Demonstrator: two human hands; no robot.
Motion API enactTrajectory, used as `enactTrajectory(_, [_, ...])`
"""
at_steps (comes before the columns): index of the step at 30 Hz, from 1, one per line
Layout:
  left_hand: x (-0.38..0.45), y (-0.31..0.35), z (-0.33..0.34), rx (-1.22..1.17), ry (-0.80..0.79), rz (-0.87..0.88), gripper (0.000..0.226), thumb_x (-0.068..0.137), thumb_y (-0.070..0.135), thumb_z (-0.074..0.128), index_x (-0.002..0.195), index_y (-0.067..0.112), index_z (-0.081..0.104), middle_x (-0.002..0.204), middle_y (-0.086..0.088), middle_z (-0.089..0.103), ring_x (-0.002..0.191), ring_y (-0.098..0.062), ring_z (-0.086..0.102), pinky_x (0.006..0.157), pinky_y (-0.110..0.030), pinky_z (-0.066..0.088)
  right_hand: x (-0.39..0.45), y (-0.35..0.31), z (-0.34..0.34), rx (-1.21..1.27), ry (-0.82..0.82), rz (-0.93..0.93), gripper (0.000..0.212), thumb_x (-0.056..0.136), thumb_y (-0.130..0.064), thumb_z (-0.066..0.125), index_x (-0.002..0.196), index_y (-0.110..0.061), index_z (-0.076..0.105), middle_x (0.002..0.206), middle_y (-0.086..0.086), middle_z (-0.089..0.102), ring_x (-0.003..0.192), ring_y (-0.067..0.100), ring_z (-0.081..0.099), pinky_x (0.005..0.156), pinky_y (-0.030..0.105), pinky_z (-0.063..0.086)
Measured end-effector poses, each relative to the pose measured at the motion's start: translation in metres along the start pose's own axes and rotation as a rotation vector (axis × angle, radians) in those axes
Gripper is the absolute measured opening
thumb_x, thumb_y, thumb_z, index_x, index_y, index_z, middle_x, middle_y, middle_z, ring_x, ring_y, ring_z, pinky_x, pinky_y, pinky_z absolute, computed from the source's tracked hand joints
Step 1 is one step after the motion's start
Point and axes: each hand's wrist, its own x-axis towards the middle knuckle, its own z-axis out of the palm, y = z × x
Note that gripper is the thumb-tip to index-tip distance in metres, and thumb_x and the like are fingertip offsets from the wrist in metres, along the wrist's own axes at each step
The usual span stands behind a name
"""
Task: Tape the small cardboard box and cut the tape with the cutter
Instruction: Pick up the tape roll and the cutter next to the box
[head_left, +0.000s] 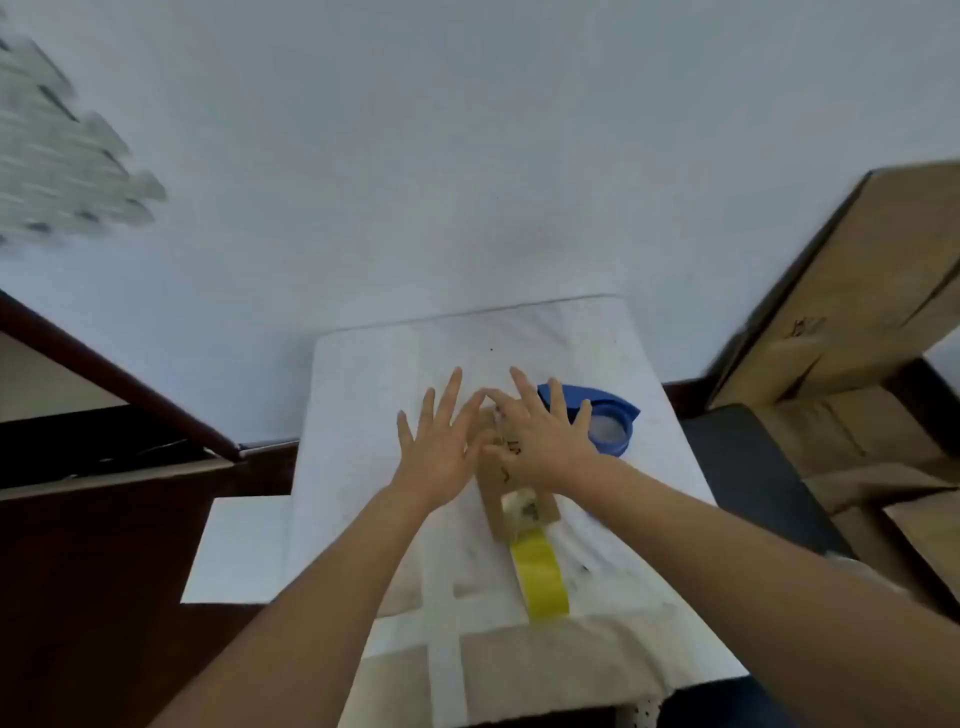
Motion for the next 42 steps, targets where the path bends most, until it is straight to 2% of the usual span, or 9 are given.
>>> enactTrajectory(4, [0.006, -0.007, 0.036, -0.115, 0.150, 0.110, 0.045, 0.104, 0.024, 0.037, 0.149, 0.030, 0.035, 0.166, 0.012, 0.007, 0.152, -0.014, 0.006, 0.120, -0.054, 0.001, 0.005, 0.013, 0.048, 0.066, 0.172, -0.045, 0.056, 0.097, -0.040, 0.039, 0.149, -0.030, 0.020, 0.163, -0.007, 0.002, 0.149, 0.033, -0.001, 0.114, 0.064, 0.004])
enactTrajectory(8, [0.014, -0.015, 0.063, -0.196, 0.309, 0.162, 0.039, 0.104, 0.018, 0.039, 0.141, 0.023, 0.050, 0.162, 0.008, 0.026, 0.150, -0.012, 0.017, 0.122, -0.046, 0.004, 0.022, 0.029, 0.075, 0.085, 0.409, -0.136, 0.044, 0.096, -0.027, 0.044, 0.140, -0.025, 0.039, 0.154, -0.005, 0.032, 0.145, 0.022, 0.020, 0.117, 0.054, 0.013])
enactTrajectory(18, [-0.005, -0.015, 0.082, -0.229, 0.553, 0.270, 0.033, 0.105, 0.022, 0.040, 0.132, 0.023, 0.059, 0.154, 0.005, 0.042, 0.147, -0.013, 0.029, 0.120, -0.044, 0.013, 0.021, 0.062, 0.089, 0.387, 0.736, -0.339, 0.034, 0.097, -0.015, 0.045, 0.130, -0.020, 0.051, 0.136, -0.003, 0.056, 0.122, 0.016, 0.054, 0.105, 0.041, 0.042])
enactTrajectory(22, [-0.042, -0.001, 0.094, -0.194, 0.538, 0.281, 0.034, 0.105, 0.028, 0.039, 0.133, 0.025, 0.058, 0.157, 0.007, 0.037, 0.146, -0.008, 0.028, 0.121, -0.042, 0.012, -0.013, 0.088, 0.095, 0.471, 0.744, -0.235, 0.036, 0.096, -0.009, 0.045, 0.131, -0.018, 0.049, 0.125, 0.000, 0.061, 0.097, 0.013, 0.059, 0.084, 0.029, 0.047])
enactTrajectory(24, [-0.056, 0.005, 0.101, -0.136, 0.488, 0.293, 0.036, 0.105, 0.031, 0.036, 0.135, 0.026, 0.056, 0.160, 0.008, 0.032, 0.146, -0.005, 0.027, 0.121, -0.044, 0.011, -0.030, 0.104, 0.103, 0.429, 0.735, -0.165, 0.039, 0.096, -0.011, 0.045, 0.133, -0.021, 0.045, 0.126, 0.000, 0.059, 0.098, 0.015, 0.059, 0.080, 0.030, 0.046])
enactTrajectory(27, [-0.071, 0.010, 0.108, -0.131, 0.453, 0.294, 0.040, 0.105, 0.036, 0.032, 0.139, 0.028, 0.052, 0.162, 0.012, 0.025, 0.145, -0.003, 0.026, 0.122, -0.042, 0.010, -0.049, 0.130, 0.117, 0.357, 0.690, -0.049, 0.041, 0.095, -0.013, 0.046, 0.135, -0.021, 0.042, 0.129, 0.006, 0.058, 0.105, 0.028, 0.060, 0.085, 0.039, 0.047])
enactTrajectory(33, [-0.092, 0.020, 0.120, -0.298, 0.475, 0.203, 0.037, 0.104, 0.034, 0.038, 0.138, 0.031, 0.053, 0.161, 0.009, 0.029, 0.143, -0.012, 0.034, 0.117, -0.050, 0.027, -0.066, 0.152, 0.140, 0.284, 0.460, 0.090, 0.042, 0.095, -0.019, 0.051, 0.135, -0.019, 0.040, 0.143, 0.007, 0.048, 0.123, 0.028, 0.051, 0.102, 0.040, 0.041])
enactTrajectory(39, [-0.103, 0.027, 0.124, -0.502, 0.552, 0.093, 0.037, 0.103, 0.026, 0.046, 0.139, 0.022, 0.054, 0.158, 0.006, 0.035, 0.143, -0.012, 0.034, 0.114, -0.030, 0.032, -0.057, 0.149, 0.148, 0.239, 0.457, 0.106, 0.043, 0.093, -0.032, 0.055, 0.131, -0.014, 0.046, 0.131, 0.012, 0.057, 0.116, 0.031, 0.052, 0.097, 0.039, 0.044])
enactTrajectory(42, [-0.107, 0.028, 0.127, -0.632, 0.573, -0.024, 0.031, 0.102, 0.024, 0.046, 0.131, 0.021, 0.058, 0.143, 0.005, 0.048, 0.129, -0.014, 0.049, 0.099, -0.023, 0.039, -0.050, 0.152, 0.150, 0.030, 0.452, 0.112, 0.044, 0.094, -0.031, 0.052, 0.133, -0.011, 0.048, 0.131, 0.014, 0.052, 0.118, 0.030, 0.046, 0.099, 0.037, 0.040])
